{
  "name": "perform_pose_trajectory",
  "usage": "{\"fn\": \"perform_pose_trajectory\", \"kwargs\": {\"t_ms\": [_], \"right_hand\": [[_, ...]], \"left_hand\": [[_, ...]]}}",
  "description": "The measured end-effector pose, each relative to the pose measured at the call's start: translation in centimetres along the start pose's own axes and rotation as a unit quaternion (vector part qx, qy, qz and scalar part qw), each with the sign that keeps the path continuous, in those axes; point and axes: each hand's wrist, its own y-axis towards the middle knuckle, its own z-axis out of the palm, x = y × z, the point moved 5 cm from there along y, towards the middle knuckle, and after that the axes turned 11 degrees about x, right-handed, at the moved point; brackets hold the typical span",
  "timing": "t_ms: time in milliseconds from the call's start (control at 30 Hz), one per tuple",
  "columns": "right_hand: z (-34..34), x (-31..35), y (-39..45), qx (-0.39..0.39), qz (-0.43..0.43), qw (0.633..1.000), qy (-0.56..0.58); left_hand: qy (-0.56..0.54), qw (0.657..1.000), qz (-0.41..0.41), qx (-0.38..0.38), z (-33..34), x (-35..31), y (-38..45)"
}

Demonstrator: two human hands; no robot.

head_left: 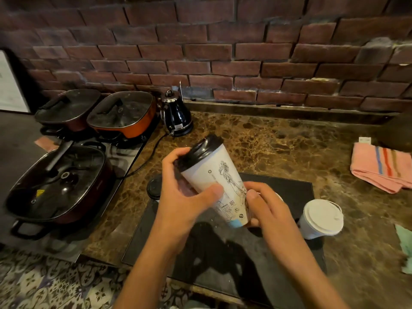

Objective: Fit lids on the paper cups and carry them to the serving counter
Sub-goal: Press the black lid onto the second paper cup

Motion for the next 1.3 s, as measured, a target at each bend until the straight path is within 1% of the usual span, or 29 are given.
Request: {"fn": "perform_pose_trajectory", "kwargs": {"t_ms": [33,67,100,233,333,400,500,533,633,700,767,933,1100,1300], "right_hand": [[-0.1,0.5,0.3,-0.024,-0.036,0.996,-0.079],[-0.1,0.8,0.7,-0.035,-0.055,0.991,-0.118],[0.0,0.8,1.2,-0.037,-0.058,0.99,-0.126],[1.4,-0.1,4.2,-0.005,-0.037,0.997,-0.066],[2.9,-1.7,6.4,0.021,-0.018,1.0,-0.008],[3.2,-3.5,7.8,0.013,0.001,1.0,0.023],[3.5,-6.5,9.5,0.007,0.039,0.994,0.106],[3.6,-7.3,9.9,0.001,0.047,0.991,0.123],[3.5,-9.9,11.0,-0.036,0.054,0.986,0.152],[3.5,-11.7,11.7,-0.06,0.067,0.98,0.179],[3.7,-13.3,12.2,-0.07,0.078,0.976,0.189],[5.2,-16.2,13.2,-0.073,0.082,0.973,0.202],[6.3,-18.1,13.6,-0.074,0.097,0.972,0.198],[6.8,-18.8,13.2,-0.092,0.092,0.976,0.173]], "left_hand": [[0.052,0.999,0.009,-0.005,-0.4,0.2,-0.1],[0.097,0.995,0.018,-0.006,-0.6,0.5,-0.1],[0.133,0.991,0.025,-0.005,-0.8,0.9,-0.2],[0.217,0.975,0.034,0.002,-1.5,3.6,0.3],[0.218,0.976,-0.014,-0.003,-2.6,6.3,1.1],[0.233,0.971,-0.051,-0.013,-3.5,7.9,1.5],[0.263,0.96,-0.091,-0.029,-4.7,10.2,2.0],[0.245,0.963,-0.108,-0.024,-5.0,11.2,2.1],[0.121,0.981,-0.151,0.023,-6.4,15.0,2.3],[0.06,0.982,-0.174,0.043,-7.4,16.7,2.2],[0.027,0.981,-0.188,0.044,-8.2,18.0,2.1],[-0.016,0.979,-0.2,0.035,-10.2,20.8,2.0],[-0.03,0.974,-0.222,0.038,-11.7,22.1,1.3],[-0.033,0.971,-0.227,0.067,-12.6,23.0,0.9]]}}
